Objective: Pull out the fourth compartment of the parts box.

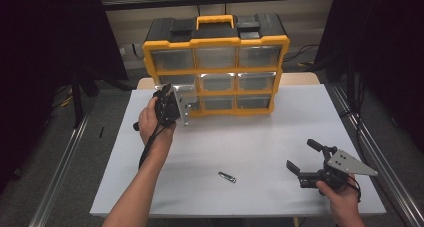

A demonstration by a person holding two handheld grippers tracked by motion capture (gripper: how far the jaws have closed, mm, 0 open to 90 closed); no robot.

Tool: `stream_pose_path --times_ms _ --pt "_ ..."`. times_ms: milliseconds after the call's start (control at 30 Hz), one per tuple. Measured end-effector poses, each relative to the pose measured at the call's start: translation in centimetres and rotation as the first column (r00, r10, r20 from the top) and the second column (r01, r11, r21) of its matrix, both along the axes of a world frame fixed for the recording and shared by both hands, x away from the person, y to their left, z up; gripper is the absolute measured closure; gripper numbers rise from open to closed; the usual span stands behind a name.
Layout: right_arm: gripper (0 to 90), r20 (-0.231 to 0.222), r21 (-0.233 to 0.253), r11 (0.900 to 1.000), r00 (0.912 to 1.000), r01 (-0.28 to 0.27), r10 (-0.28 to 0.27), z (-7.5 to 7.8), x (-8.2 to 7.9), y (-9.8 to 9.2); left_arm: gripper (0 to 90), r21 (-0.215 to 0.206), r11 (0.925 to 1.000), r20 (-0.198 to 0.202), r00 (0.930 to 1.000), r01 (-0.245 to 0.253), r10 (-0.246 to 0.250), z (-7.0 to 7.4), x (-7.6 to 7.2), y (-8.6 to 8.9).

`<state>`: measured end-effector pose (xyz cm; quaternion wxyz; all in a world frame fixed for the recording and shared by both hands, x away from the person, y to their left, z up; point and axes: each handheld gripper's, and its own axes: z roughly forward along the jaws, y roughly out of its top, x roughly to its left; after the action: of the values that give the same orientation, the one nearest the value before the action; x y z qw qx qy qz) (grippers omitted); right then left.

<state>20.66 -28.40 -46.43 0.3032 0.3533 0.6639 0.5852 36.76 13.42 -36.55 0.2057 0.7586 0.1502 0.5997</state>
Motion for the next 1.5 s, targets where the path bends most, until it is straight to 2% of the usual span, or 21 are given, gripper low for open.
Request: stream_pose_path --times_ms 133,200,267,333,467,500,533,633,700,800,867,967,1100,1500 --pt "0.9 0.002 -0.005 1.000 1.0000 -0.002 0.002 0.0 0.1 0.0 69.0 -0.017 0.9998 -0.012 0.9999 -0.003 0.003 -0.1 -0.2 0.1" --pt "0.9 0.004 -0.004 1.000 1.0000 0.001 -0.001 0.0 0.1 0.0 68.9 -0.007 1.0000 0.002 1.0000 0.006 -0.006 0.0 -0.3 0.1" --pt "0.9 0.003 -0.007 1.000 1.0000 -0.002 0.002 0.0 0.1 0.1 68.8 -0.015 0.9999 0.003 1.0000 0.008 -0.008 0.0 -0.3 0.1" --pt "1.0 0.008 -0.011 1.000 0.9999 -0.008 0.008 0.0 0.2 0.1 68.8 -0.022 0.9998 -0.013 0.9999 -0.004 0.003 0.0 -0.5 0.1" --pt "1.0 0.006 -0.010 1.000 0.9999 -0.010 0.010 0.0 0.2 0.1 68.8 -0.022 0.9998 -0.010 0.9999 -0.005 0.005 0.0 -0.7 0.0" --pt "1.0 0.008 -0.010 1.000 0.9999 -0.011 0.011 0.0 0.2 0.1 68.8 -0.016 0.9999 0.005 1.0000 0.004 -0.004 0.0 -0.7 0.0" --pt "0.9 0.006 -0.008 1.000 0.9999 -0.011 0.011 0.0 0.2 0.1 68.7 -0.018 0.9998 -0.011 0.9999 -0.004 0.004 0.0 -0.8 0.1" --pt "0.9 0.008 -0.010 1.000 0.9999 -0.013 0.013 0.0 0.3 0.1 68.4 -0.022 0.9998 -0.015 0.9999 -0.004 0.003 0.1 -0.9 0.1" --pt "0.9 0.007 -0.012 1.000 0.9999 -0.015 0.015 -0.1 0.3 0.2 68.3 -0.012 0.9999 -0.003 1.0000 0.006 -0.006 0.2 -0.9 0.1" --pt "0.9 0.007 -0.019 1.000 0.9999 -0.014 0.014 -0.1 0.2 0.2 68.3 -0.021 0.9997 -0.001 0.9999 0.011 -0.011 0.1 -0.9 0.1" --pt "1.0 0.007 -0.018 1.000 0.9999 -0.013 0.013 0.0 0.2 0.2 68.3 -0.031 0.9995 -0.007 1.0000 0.004 -0.004 0.0 -1.0 0.1" --pt "0.9 0.007 -0.011 1.000 0.9998 -0.017 0.017 -0.1 0.4 0.3 68.2 -0.023 0.9997 -0.014 0.9999 -0.003 0.002 0.1 -1.1 0.2" --pt "0.9 0.009 -0.013 1.000 0.9998 -0.018 0.018 -0.2 0.6 0.3 68.1 -0.023 0.9997 0.003 0.9999 0.010 -0.010 0.1 -1.1 0.1" --pt "1.0 0.010 -0.018 1.000 0.9998 -0.019 0.019 -0.1 0.5 0.2 67.0 -0.032 0.9994 -0.010 0.9999 -0.009 0.009 -0.2 -1.4 0.0"
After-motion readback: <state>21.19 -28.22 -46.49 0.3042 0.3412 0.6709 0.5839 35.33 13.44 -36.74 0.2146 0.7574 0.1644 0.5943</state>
